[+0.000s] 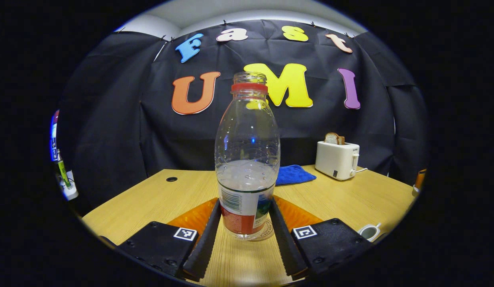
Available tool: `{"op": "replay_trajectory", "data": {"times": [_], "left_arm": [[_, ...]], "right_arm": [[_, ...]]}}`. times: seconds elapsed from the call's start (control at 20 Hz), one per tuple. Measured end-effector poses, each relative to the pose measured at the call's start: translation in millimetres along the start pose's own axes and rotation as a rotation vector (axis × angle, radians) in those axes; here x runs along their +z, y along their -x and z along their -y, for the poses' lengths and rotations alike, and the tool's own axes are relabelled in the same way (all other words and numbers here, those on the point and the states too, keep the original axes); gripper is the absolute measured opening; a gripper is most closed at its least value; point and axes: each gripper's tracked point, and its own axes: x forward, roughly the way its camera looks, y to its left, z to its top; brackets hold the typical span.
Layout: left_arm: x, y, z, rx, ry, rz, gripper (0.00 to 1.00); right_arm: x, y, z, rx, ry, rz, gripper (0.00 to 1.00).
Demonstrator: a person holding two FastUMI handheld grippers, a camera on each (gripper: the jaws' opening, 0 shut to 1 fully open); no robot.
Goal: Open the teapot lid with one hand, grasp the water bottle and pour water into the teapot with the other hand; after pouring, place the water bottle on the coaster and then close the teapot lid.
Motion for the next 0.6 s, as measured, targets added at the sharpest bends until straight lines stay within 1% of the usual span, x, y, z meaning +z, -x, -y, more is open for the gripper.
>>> {"op": "replay_trajectory", "data": {"times": [0.2, 0.35, 0.6], "left_arm": [[-17, -29, 2, -0.027, 0.035, -0.047, 0.72], [-23, -42, 12, -0.063, 0.052, -0.05, 0.73], [-41, -52, 20, -0.08, 0.05, -0.104, 0.75]], "right_arm": [[-6, -3, 5, -0.014, -0.001, -0.012, 0.0], [-16, -6, 1, -0.008, 0.008, -0.036, 0.0], [-20, -9, -3, 0.001, 0.016, -0.047, 0.0]]}}
